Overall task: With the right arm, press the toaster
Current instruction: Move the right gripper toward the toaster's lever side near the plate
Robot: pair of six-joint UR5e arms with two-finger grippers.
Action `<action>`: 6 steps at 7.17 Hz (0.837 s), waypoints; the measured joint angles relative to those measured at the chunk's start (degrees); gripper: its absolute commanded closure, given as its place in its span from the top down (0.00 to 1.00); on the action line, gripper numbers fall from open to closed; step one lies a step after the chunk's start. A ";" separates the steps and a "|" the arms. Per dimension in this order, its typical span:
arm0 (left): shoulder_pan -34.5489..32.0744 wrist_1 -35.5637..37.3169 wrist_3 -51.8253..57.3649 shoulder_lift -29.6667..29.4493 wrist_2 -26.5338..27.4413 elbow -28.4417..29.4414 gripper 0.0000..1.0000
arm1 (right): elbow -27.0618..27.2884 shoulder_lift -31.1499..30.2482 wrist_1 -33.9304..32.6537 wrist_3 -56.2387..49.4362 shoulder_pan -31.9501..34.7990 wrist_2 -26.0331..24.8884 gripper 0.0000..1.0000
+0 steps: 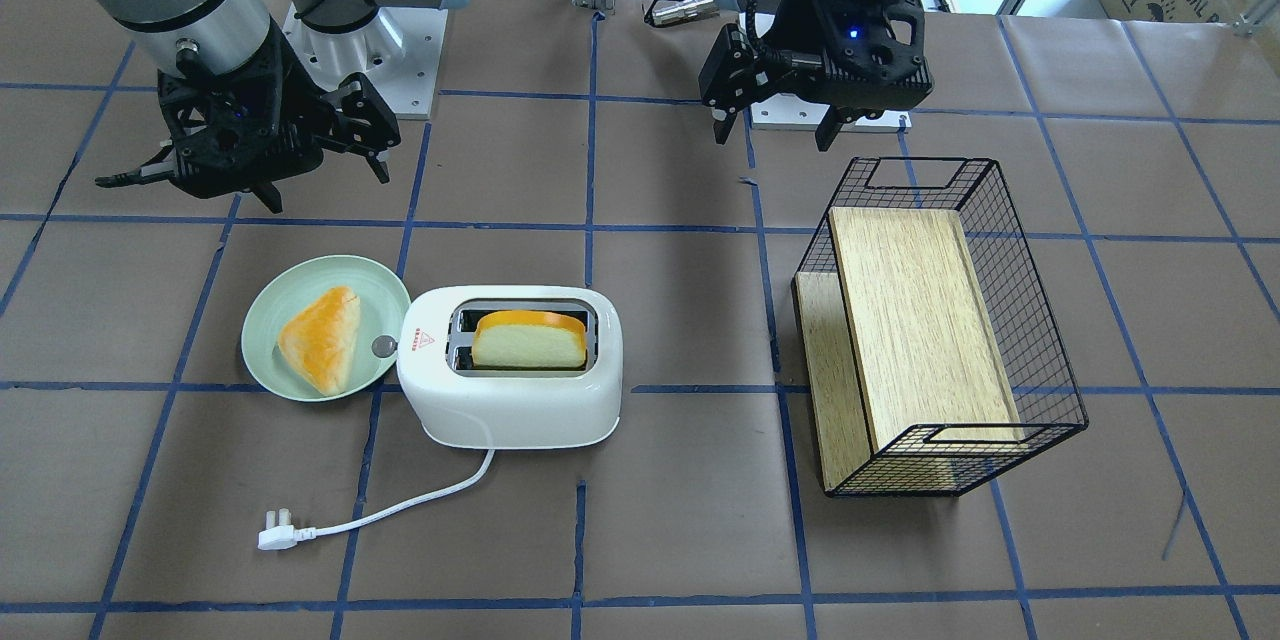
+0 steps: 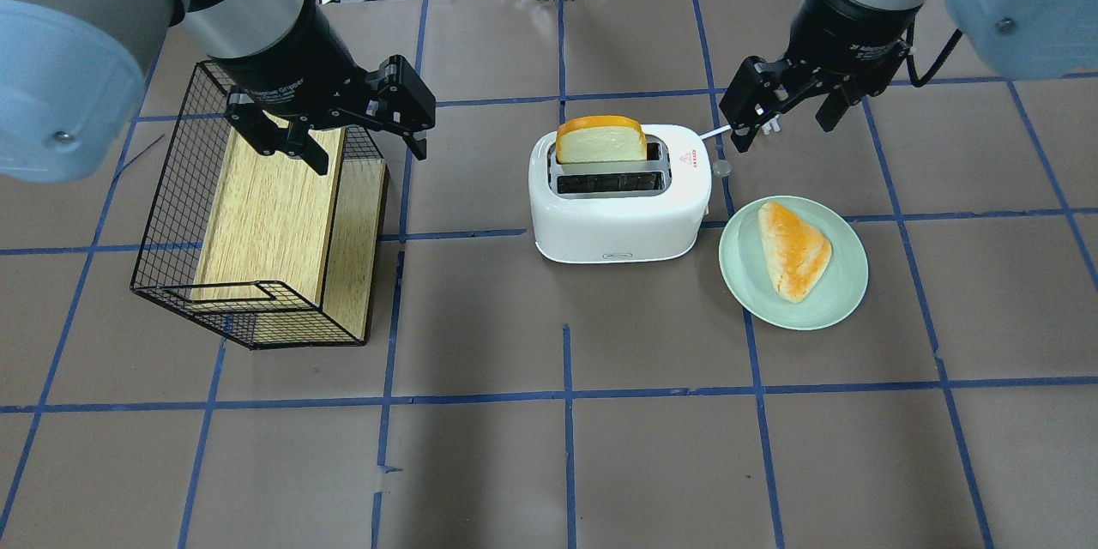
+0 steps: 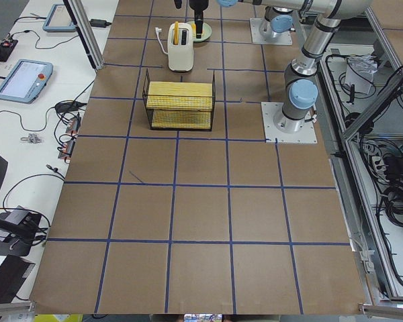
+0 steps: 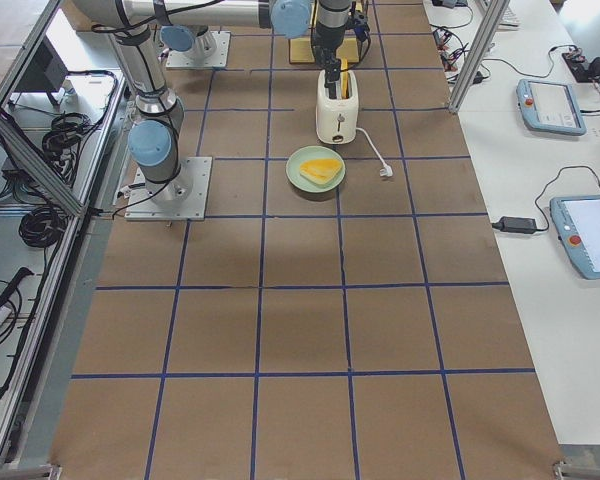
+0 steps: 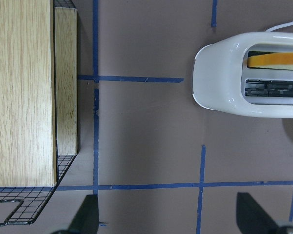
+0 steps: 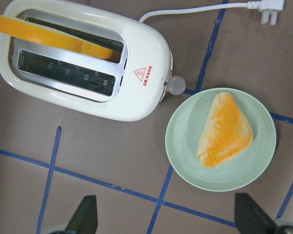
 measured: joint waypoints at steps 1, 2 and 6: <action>0.00 0.00 0.00 0.00 0.01 0.00 1.00 | 0.03 0.05 -0.06 0.00 0.01 0.00 1.00; -0.01 0.00 0.00 0.00 0.05 0.00 1.00 | 0.06 0.05 -0.08 0.00 0.01 0.00 1.00; -0.03 0.00 0.00 0.00 0.08 0.00 1.00 | -0.44 -0.09 0.56 -0.20 0.05 0.25 1.00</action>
